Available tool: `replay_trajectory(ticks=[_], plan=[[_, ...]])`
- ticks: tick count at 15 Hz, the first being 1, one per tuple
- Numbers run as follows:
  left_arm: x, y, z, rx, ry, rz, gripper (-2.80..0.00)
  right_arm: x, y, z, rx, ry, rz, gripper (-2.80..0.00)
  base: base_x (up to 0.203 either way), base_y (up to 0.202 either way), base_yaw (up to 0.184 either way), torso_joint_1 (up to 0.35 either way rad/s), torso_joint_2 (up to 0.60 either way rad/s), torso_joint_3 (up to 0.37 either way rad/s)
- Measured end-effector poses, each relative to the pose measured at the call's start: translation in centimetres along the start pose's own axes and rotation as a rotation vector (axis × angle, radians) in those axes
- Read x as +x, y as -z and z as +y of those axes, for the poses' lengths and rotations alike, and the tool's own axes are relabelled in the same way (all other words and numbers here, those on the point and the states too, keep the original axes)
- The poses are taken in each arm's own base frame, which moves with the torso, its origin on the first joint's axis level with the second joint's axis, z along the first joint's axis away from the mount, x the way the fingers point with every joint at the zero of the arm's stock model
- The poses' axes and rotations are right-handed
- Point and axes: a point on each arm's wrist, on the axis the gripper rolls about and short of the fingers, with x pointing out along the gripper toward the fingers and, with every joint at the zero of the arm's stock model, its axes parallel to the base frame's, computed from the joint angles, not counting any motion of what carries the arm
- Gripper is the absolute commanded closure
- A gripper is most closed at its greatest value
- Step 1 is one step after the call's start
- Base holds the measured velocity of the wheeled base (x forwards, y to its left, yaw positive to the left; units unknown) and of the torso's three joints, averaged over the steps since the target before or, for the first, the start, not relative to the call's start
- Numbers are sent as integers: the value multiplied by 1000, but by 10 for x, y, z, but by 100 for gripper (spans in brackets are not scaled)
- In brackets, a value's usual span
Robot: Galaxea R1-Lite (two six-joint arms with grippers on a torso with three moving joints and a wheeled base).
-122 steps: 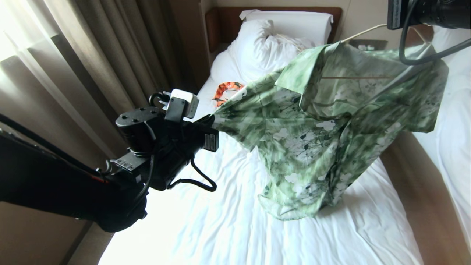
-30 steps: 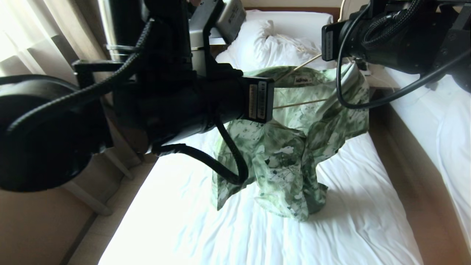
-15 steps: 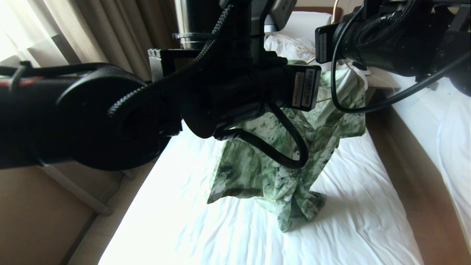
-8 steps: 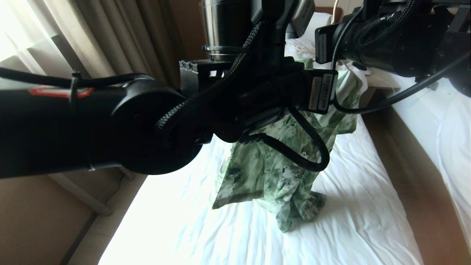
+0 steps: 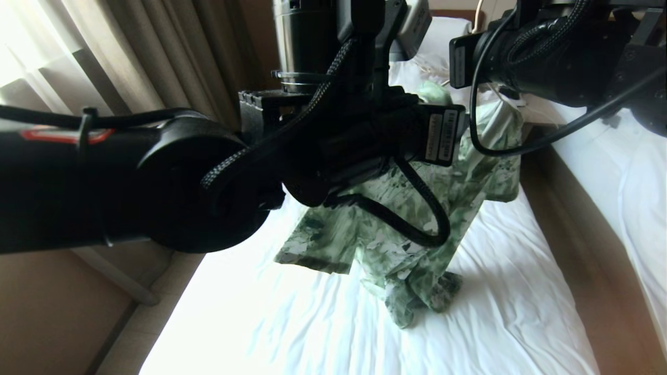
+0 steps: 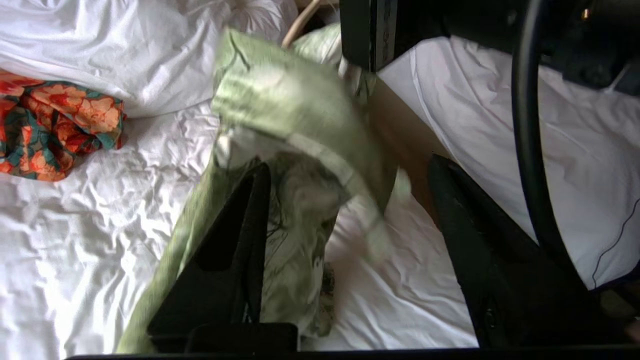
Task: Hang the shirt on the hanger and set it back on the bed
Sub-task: Take the clothes hanger out of the clothes
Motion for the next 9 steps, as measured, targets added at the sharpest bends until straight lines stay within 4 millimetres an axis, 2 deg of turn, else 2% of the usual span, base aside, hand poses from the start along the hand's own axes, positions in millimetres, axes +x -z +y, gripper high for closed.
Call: replay_trajectory(ticks=[3,4,7,9], plan=[[-18,10,11,-19,-32,26,-280,8,-2,-4,5,29,-40,0,0,0,0,0,0,0],[-27,11,18,-25,-51,17,0,9,-2,-4,2,32,-40,0,0,0,0,0,0,0],[-55,9,42,-36,-109,-26,0,13,-7,-4,6,40,-61,0,0,0,0,0,0,0],[-67,11,46,-35,-116,-25,0,16,-11,-3,9,45,-75,0,0,0,0,0,0,0]])
